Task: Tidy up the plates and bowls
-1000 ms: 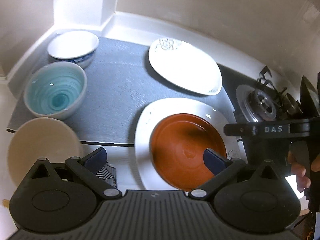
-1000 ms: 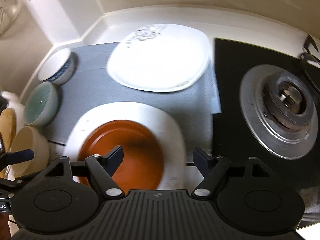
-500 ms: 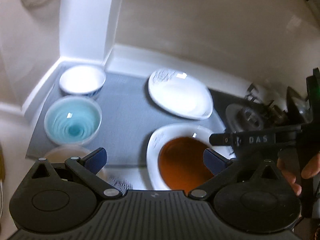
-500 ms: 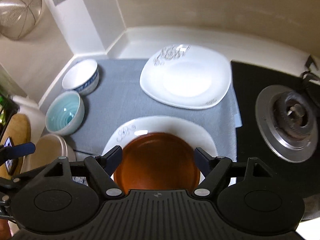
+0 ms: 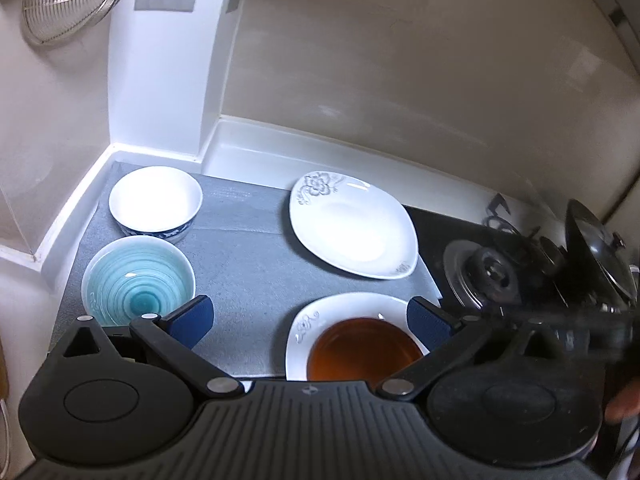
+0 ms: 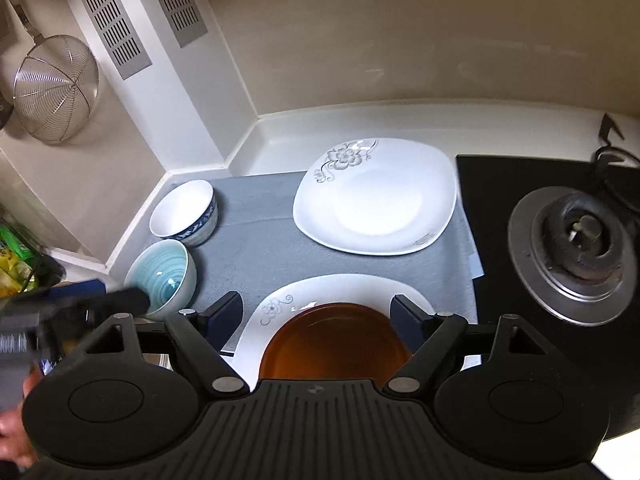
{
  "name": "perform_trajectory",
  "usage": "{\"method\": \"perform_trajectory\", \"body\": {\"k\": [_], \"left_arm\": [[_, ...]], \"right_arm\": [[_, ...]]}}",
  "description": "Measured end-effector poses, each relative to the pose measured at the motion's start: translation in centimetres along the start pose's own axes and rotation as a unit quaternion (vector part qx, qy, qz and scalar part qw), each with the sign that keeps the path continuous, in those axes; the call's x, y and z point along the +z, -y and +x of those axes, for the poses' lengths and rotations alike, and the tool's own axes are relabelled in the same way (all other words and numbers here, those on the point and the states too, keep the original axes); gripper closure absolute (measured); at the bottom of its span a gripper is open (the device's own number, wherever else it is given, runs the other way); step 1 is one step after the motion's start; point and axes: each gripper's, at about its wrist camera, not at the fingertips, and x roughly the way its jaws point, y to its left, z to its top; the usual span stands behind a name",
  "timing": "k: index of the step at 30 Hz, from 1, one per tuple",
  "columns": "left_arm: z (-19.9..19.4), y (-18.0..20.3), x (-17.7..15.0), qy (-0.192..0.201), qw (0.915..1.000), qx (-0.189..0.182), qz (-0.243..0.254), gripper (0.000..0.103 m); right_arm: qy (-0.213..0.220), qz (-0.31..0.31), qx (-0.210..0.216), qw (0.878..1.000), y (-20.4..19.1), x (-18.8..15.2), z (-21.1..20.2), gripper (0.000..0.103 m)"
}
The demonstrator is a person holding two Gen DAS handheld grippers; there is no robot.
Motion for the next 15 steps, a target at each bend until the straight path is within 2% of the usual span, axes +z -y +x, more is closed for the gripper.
{"method": "perform_trajectory", "body": {"k": [6, 15], "left_arm": [[4.0, 0.1, 2.7, -0.016, 0.9991, 0.02, -0.034, 0.0], [12.4, 0.3, 6.8, -0.067, 0.9942, 0.049, -0.068, 0.0]], "right_arm": [[0.011, 0.03, 0.025, 0.999, 3.1, 0.6, 1.9, 0.02], [0.024, 0.079, 0.014, 0.996, 8.9, 4.0, 7.6, 0.02]]}}
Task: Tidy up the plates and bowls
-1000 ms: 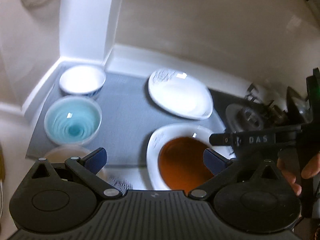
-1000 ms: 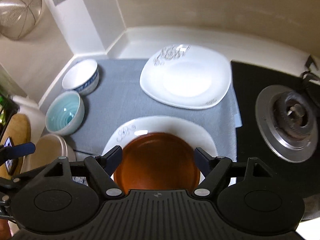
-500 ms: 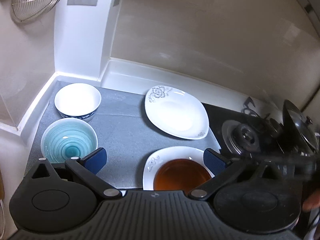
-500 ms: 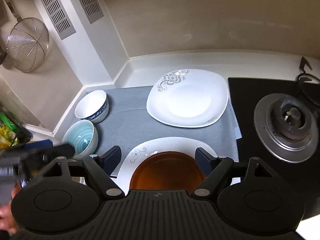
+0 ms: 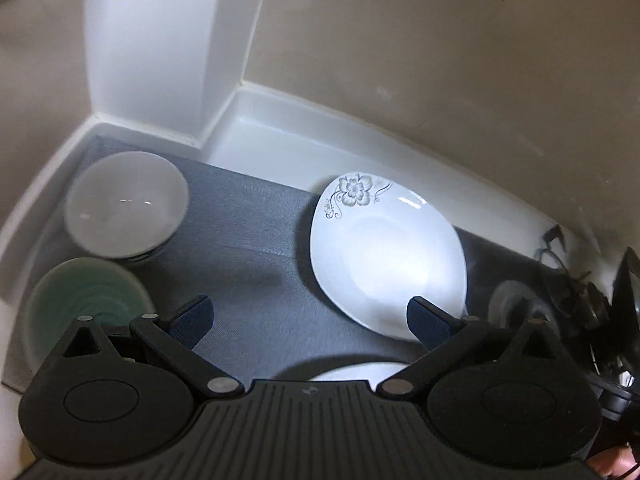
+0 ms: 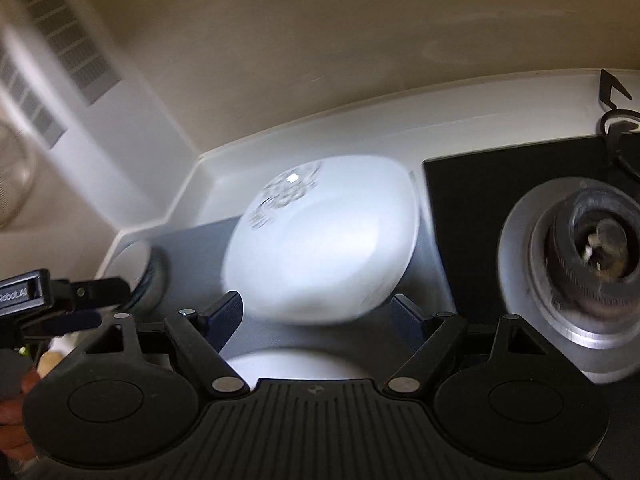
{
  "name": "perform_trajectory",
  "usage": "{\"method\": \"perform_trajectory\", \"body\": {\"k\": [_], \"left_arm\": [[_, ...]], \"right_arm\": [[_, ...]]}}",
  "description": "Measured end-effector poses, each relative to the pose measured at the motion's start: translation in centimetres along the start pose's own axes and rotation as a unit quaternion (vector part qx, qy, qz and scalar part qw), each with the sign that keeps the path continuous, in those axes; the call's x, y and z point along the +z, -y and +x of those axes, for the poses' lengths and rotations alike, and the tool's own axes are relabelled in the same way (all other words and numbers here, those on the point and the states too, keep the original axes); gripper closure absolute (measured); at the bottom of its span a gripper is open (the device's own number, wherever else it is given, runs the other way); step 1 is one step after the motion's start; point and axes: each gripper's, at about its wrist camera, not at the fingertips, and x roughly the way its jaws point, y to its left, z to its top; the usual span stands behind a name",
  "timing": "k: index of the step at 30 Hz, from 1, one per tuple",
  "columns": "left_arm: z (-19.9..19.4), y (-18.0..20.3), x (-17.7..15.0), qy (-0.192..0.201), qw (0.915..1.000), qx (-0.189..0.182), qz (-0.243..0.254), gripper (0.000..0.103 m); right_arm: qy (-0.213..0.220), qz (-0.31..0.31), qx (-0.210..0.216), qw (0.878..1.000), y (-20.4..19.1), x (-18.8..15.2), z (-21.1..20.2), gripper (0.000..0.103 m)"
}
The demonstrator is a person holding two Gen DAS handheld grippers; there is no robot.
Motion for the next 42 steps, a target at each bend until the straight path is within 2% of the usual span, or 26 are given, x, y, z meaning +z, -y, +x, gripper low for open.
{"method": "perform_trajectory", "body": {"k": [8, 17, 21, 27, 32, 37, 38, 39, 40, 41, 42], "left_arm": [[7.7, 1.6, 2.7, -0.049, 0.9979, 0.037, 0.017, 0.0], [13.0, 1.9, 4.1, -0.082, 0.9948, 0.06, 0.009, 0.0], [14.2, 1.7, 4.2, -0.098, 0.9931, 0.063, 0.013, 0.0], [14.5, 0.7, 4.6, -0.094, 0.9931, 0.07, 0.007, 0.0], [15.3, 0.4, 4.9, -0.094, 0.9939, 0.058, 0.003, 0.0], [16.1, 0.3, 5.0, -0.093, 0.9937, 0.062, 0.004, 0.001], [16.0, 0.4, 5.1, -0.092, 0.9938, 0.062, 0.007, 0.005], [16.0, 0.6, 5.1, -0.09, 0.9939, 0.062, 0.012, 0.009], [15.9, 0.9, 5.2, -0.086, 0.9939, 0.065, 0.021, 0.025], [15.7, 1.2, 5.3, -0.084, 0.994, 0.064, 0.03, 0.047], [15.6, 1.3, 5.4, -0.086, 0.9939, 0.06, 0.034, 0.05]], "right_arm": [[0.006, 0.009, -0.006, 1.0, 3.4, 2.6, 5.6, 0.02], [-0.007, -0.003, 0.008, 1.0, 4.8, 4.4, 9.4, 0.019], [-0.005, -0.032, 0.003, 0.999, 4.0, 4.9, 10.3, 0.017], [-0.02, -0.065, 0.042, 0.997, 3.4, 5.7, 11.7, 0.017], [-0.056, -0.019, 0.064, 0.996, 4.7, 5.7, 13.6, 0.02], [-0.049, -0.015, 0.072, 0.996, 4.8, 5.3, 13.8, 0.02], [-0.046, -0.01, 0.073, 0.996, 4.8, 5.3, 13.9, 0.021], [-0.043, -0.008, 0.072, 0.996, 4.9, 5.3, 13.9, 0.027], [-0.037, -0.007, 0.064, 0.997, 4.9, 5.2, 13.8, 0.038], [-0.032, -0.009, 0.051, 0.998, 4.9, 5.1, 13.8, 0.045], [-0.028, -0.015, 0.036, 0.999, 4.9, 5.1, 13.8, 0.061]]}}
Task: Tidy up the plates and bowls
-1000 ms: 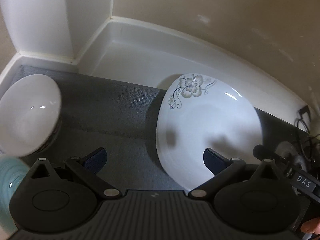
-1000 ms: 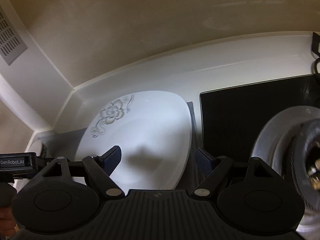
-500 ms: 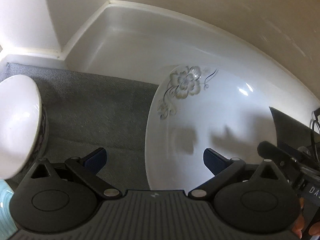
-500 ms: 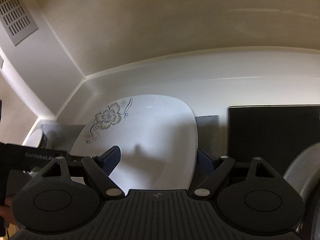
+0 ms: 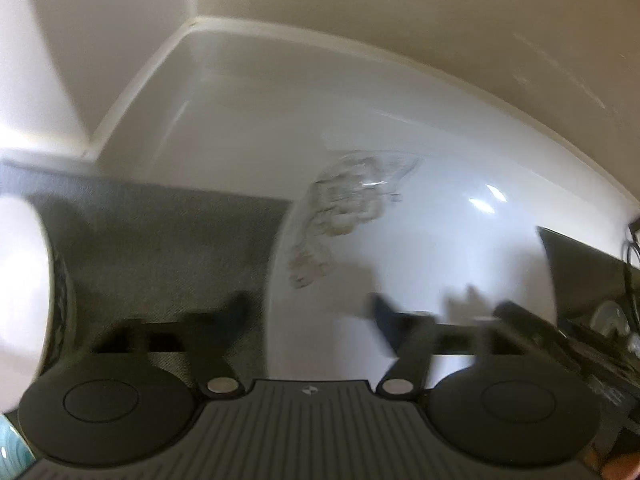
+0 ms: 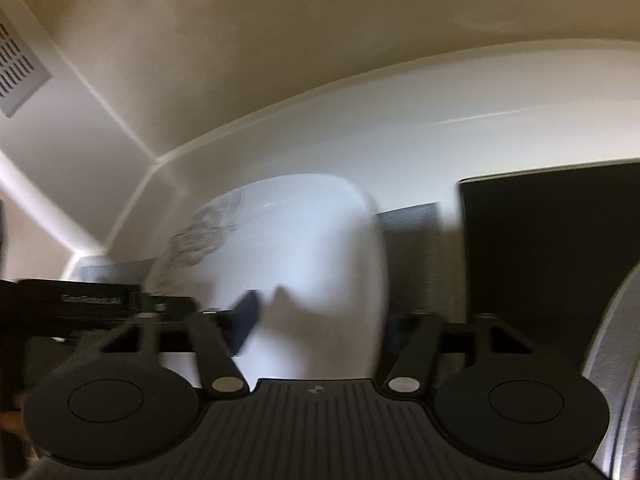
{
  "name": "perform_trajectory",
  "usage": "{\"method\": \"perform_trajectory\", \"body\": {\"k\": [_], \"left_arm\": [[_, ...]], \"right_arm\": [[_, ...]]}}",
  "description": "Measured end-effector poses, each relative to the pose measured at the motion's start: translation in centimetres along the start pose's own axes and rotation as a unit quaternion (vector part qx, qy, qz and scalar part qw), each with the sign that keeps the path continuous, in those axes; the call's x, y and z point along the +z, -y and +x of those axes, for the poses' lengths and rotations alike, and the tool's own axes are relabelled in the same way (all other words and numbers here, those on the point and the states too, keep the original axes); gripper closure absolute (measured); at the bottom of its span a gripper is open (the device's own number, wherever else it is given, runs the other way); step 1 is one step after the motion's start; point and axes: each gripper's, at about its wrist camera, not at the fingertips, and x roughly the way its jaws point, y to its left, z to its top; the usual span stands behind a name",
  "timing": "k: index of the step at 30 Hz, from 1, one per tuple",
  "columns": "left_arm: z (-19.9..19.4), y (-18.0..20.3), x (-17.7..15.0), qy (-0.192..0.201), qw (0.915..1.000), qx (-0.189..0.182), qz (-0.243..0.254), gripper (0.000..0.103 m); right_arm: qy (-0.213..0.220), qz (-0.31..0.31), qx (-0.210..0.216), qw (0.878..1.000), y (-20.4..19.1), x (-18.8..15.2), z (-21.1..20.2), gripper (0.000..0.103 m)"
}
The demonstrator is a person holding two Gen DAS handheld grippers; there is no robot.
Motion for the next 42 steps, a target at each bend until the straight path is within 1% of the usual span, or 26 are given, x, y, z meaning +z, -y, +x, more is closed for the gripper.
{"method": "perform_trajectory", "body": {"k": [1, 2, 3, 4, 5, 9, 13, 17, 21, 28, 29, 30, 33, 36, 38, 41, 42], "left_arm": [[-0.1, 0.0, -0.1, 0.001, 1.0, 0.009, -0.004, 0.055], [-0.3, -0.2, -0.2, 0.004, 0.9999, 0.009, -0.007, 0.057], [-0.3, -0.4, -0.3, 0.007, 0.9999, 0.007, -0.006, 0.059], [-0.5, -0.6, -0.4, 0.008, 0.9999, 0.005, -0.008, 0.061], [-0.6, -0.7, -0.5, 0.006, 0.9999, 0.004, -0.008, 0.062], [-1.5, -0.7, -0.9, 0.011, 0.9999, 0.006, -0.001, 0.062], [-2.7, -1.0, -1.4, 0.014, 0.9999, -0.002, -0.002, 0.062], [-3.8, -1.4, -2.3, 0.012, 0.9999, -0.006, 0.0, 0.062], [-5.4, -2.0, -3.5, 0.009, 0.9999, -0.015, 0.0, 0.062], [-9.6, -3.8, -6.2, 0.022, 0.9994, -0.024, 0.013, 0.062], [-9.6, -4.1, -5.9, 0.022, 0.9993, -0.025, 0.015, 0.062], [-9.9, -4.1, -6.4, 0.022, 0.9993, -0.026, 0.018, 0.062], [-11.2, -4.5, -8.4, 0.021, 0.9991, -0.026, 0.026, 0.062], [-11.6, -4.5, -9.5, 0.013, 0.9992, -0.026, 0.028, 0.062], [-11.1, -3.8, -10.4, 0.009, 0.9992, -0.024, 0.03, 0.062], [-10.9, -3.7, -12.8, 0.003, 0.9992, -0.021, 0.033, 0.062], [-11.6, -3.1, -14.1, 0.0, 0.9992, -0.021, 0.033, 0.062]], "right_arm": [[0.001, -0.002, -0.011, 1.0, 0.1, 0.0, 0.0, 0.071], [0.001, 0.002, -0.015, 1.0, 0.4, 0.1, -0.1, 0.074], [0.0, 0.004, -0.017, 1.0, 0.6, 0.1, -0.1, 0.079], [-0.001, 0.001, -0.019, 1.0, 0.6, 0.1, -0.2, 0.079], [-0.001, -0.002, -0.02, 1.0, 0.5, 0.1, -0.2, 0.079], [-0.003, -0.006, -0.021, 1.0, 0.2, 0.2, -0.7, 0.079], [-0.007, -0.012, -0.016, 1.0, -0.2, 0.3, -1.8, 0.079], [-0.014, -0.014, -0.014, 1.0, -0.7, -0.3, -3.2, 0.079], [-0.005, -0.011, -0.013, 1.0, -1.5, -1.6, -5.2, 0.079], [0.008, -0.014, -0.02, 1.0, -3.6, -4.6, -9.7, 0.079], [0.009, -0.014, -0.02, 1.0, -3.8, -5.1, -10.4, 0.079], [0.01, -0.014, -0.021, 1.0, -4.0, -5.6, -11.0, 0.079], [0.013, -0.015, -0.025, 0.999, -4.7, -7.2, -12.8, 0.079], [0.014, -0.017, -0.031, 0.999, -5.1, -8.8, -14.0, 0.079], [0.013, -0.014, -0.031, 0.999, -5.2, -9.8, -14.5, 0.079], [0.009, -0.014, -0.033, 0.999, -5.3, -11.1, -15.0, 0.079], [0.006, -0.015, -0.034, 0.999, -5.3, -11.6, -15.2, 0.079]]}}
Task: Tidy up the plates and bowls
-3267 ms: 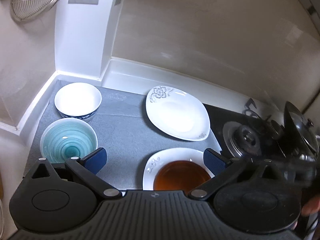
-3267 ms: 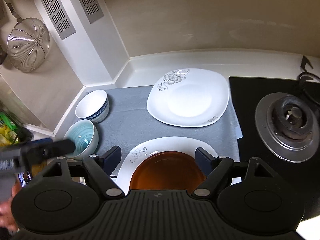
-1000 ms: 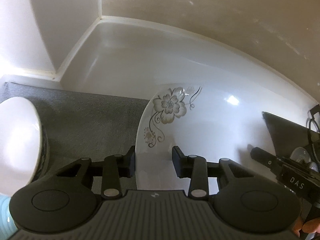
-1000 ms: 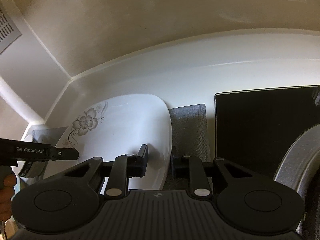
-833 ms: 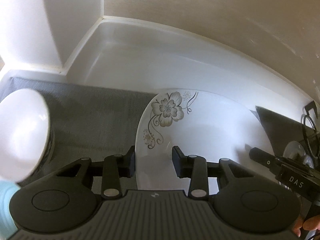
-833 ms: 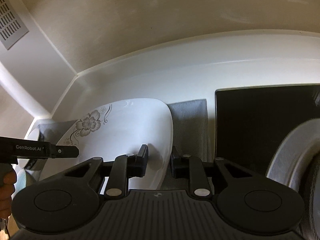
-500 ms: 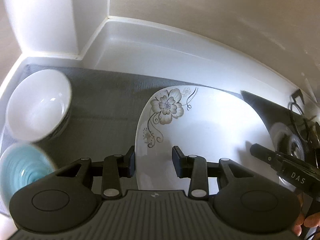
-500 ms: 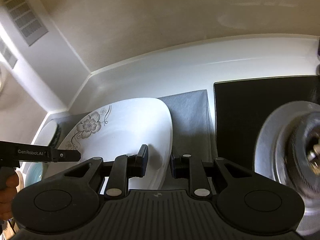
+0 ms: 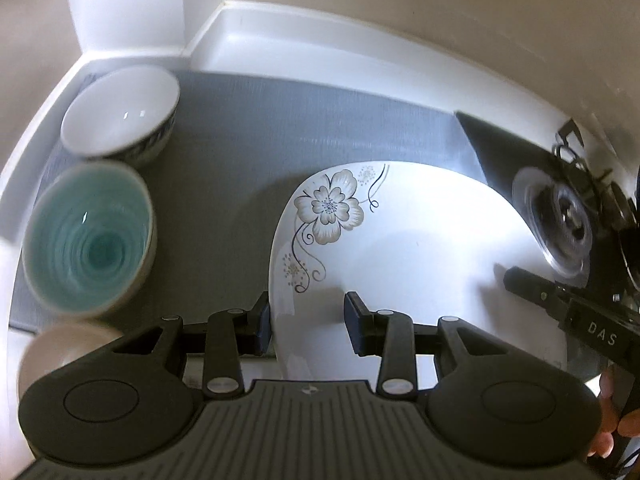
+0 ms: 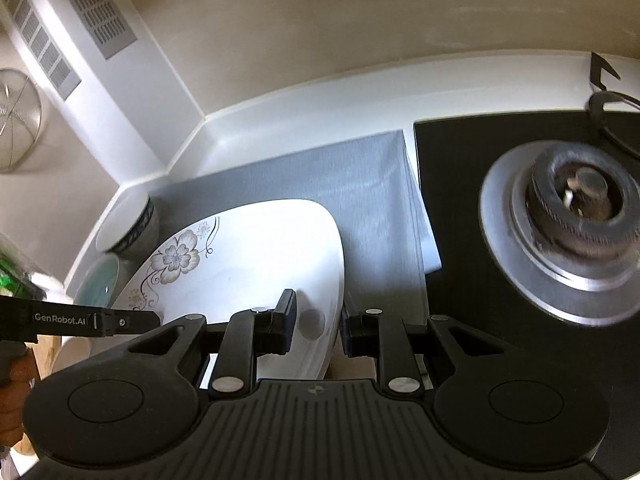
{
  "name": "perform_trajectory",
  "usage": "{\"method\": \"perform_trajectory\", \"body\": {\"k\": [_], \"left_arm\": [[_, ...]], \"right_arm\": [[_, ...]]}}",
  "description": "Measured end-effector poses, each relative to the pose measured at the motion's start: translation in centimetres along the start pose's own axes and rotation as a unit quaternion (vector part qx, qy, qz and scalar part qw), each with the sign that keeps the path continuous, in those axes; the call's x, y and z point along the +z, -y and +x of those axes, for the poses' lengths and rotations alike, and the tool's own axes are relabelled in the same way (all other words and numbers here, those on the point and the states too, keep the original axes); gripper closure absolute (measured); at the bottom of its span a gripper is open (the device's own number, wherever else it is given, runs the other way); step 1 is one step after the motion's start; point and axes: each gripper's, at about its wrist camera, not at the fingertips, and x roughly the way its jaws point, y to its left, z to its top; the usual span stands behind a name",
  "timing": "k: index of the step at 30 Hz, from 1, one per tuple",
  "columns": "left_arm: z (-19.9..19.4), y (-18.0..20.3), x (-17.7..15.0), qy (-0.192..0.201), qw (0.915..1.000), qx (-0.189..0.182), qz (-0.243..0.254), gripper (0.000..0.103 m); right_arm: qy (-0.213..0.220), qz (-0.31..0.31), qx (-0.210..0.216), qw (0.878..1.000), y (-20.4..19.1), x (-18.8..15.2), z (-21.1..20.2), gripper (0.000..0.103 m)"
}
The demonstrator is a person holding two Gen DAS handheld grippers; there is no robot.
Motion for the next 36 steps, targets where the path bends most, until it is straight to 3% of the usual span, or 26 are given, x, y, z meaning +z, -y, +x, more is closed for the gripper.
{"method": "perform_trajectory", "body": {"k": [7, 19, 29, 32, 36], "left_arm": [[0.0, 1.0, -3.7, -0.011, 0.9999, 0.005, 0.008, 0.061], [0.4, 2.2, -5.3, -0.012, 0.9994, 0.021, 0.025, 0.061], [1.0, 2.9, -6.5, -0.01, 0.9983, 0.036, 0.045, 0.061], [0.7, 3.1, -6.6, 0.004, 0.9977, 0.04, 0.054, 0.061], [0.3, 3.3, -6.7, 0.015, 0.9976, 0.039, 0.055, 0.052]], "right_arm": [[-0.012, -0.001, -0.01, 1.0, -0.1, -2.5, -0.5, 0.079], [-0.008, -0.004, -0.021, 1.0, 0.5, -3.9, -0.4, 0.079], [-0.001, -0.058, -0.04, 0.998, -0.4, -3.9, -0.7, 0.078], [0.005, -0.105, -0.081, 0.991, -1.2, -4.4, -0.7, 0.077], [0.017, -0.146, -0.085, 0.985, -2.2, -4.5, -1.0, 0.072]]}}
